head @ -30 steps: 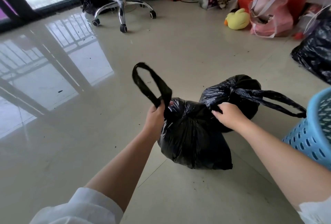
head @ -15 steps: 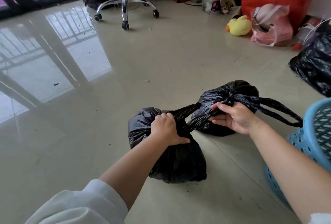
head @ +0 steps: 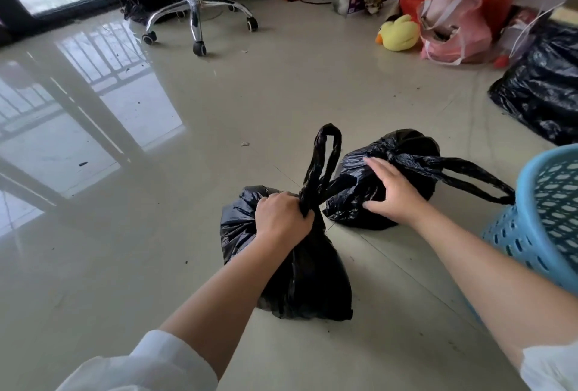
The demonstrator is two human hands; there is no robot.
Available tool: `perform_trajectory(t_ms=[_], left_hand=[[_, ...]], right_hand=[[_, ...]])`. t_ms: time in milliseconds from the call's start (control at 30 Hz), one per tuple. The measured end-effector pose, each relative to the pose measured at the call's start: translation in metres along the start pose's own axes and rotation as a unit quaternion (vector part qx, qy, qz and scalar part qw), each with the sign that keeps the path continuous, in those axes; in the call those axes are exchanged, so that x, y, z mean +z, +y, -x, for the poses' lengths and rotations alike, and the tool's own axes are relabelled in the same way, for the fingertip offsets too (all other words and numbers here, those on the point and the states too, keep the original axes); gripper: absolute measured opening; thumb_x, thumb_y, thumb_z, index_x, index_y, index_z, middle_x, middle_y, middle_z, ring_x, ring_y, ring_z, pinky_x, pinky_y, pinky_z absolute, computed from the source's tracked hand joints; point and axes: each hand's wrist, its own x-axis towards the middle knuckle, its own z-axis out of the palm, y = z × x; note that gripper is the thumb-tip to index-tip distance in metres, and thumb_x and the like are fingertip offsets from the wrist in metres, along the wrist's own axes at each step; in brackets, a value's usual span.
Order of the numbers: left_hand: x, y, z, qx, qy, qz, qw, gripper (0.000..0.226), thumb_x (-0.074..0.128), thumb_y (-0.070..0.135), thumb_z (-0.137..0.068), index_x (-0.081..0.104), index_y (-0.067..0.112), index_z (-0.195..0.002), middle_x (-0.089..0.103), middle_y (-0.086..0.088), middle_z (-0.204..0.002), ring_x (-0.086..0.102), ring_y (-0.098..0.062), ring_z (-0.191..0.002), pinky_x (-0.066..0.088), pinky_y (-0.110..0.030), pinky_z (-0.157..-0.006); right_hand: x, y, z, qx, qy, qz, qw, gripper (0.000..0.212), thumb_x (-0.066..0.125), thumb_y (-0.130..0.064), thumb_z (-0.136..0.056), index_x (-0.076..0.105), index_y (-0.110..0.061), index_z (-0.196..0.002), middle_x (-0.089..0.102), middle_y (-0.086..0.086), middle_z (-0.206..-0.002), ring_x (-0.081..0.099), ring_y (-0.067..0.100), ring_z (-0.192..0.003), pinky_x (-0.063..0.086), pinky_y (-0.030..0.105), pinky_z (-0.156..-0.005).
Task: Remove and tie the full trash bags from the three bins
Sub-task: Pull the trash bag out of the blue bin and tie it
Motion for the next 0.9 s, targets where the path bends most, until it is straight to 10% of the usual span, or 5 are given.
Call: perform_trajectory(t_ms=[133,300,400,633,900], left_hand=[[-0.006,0.007,0.004,0.059,-0.053,0.013,0.997,0.044,0.039,0.046,-0.093,0.064,0.012,-0.105,0.068,-0.009,-0.105,0.062,-0.03,-0.101,0.039,-0.028,-0.07],[-0.006,-0.009,-0.003,-0.011,-0.105,0.174,0.979,0.042,0.038,0.046,-0.094,0.065,0.014,-0.09,0.069,-0.004,-0.079,0.065,-0.021,-0.074,0.048,-0.026,-0.068],[-0.004,-0.021,-0.005,-0.101,-0.198,0.341,0.913,0.04,0.04,0.037,-0.097,0.051,0.011,-0.069,0.051,0.004,-0.03,0.042,-0.004,-0.025,0.038,-0.013,-0.038],[0.001,-0.028,-0.005,-0.167,-0.345,0.58,0.719,0.038,0.028,0.03,-0.102,0.057,0.011,-0.085,0.068,0.001,-0.048,0.06,-0.004,-0.039,0.049,-0.018,-0.052],[0.006,-0.036,-0.011,-0.212,-0.185,0.763,0.581,0.035,0.044,0.0,-0.095,0.064,0.007,-0.067,0.067,0.001,-0.046,0.063,-0.006,-0.04,0.054,-0.014,-0.047]], right_hand=[[0.013,-0.017,-0.008,-0.05,-0.091,0.163,0.981,0.08,0.067,-0.02,-0.078,0.023,-0.024,-0.145,0.02,0.003,-0.155,0.013,0.025,-0.144,0.022,0.04,-0.117],[0.013,-0.026,-0.009,0.004,-0.155,0.076,0.985,0.02,0.04,0.003,-0.083,0.06,0.0,-0.084,0.052,0.011,-0.077,0.049,0.022,-0.082,0.037,0.03,-0.065],[-0.001,-0.023,-0.009,0.032,-0.102,0.019,0.994,0.02,0.038,0.004,-0.083,0.054,-0.007,-0.077,0.052,0.008,-0.08,0.045,0.02,-0.083,0.034,0.028,-0.063],[-0.024,-0.047,-0.006,0.101,-0.086,-0.3,0.945,0.048,0.02,0.018,-0.081,0.059,-0.01,-0.077,0.051,0.011,-0.097,0.053,0.028,-0.086,0.056,0.025,-0.042],[-0.009,-0.033,0.008,0.119,-0.254,-0.406,0.87,0.058,0.019,0.023,-0.082,0.059,0.003,-0.046,0.059,0.017,-0.082,0.057,0.026,-0.074,0.059,0.026,-0.048]])
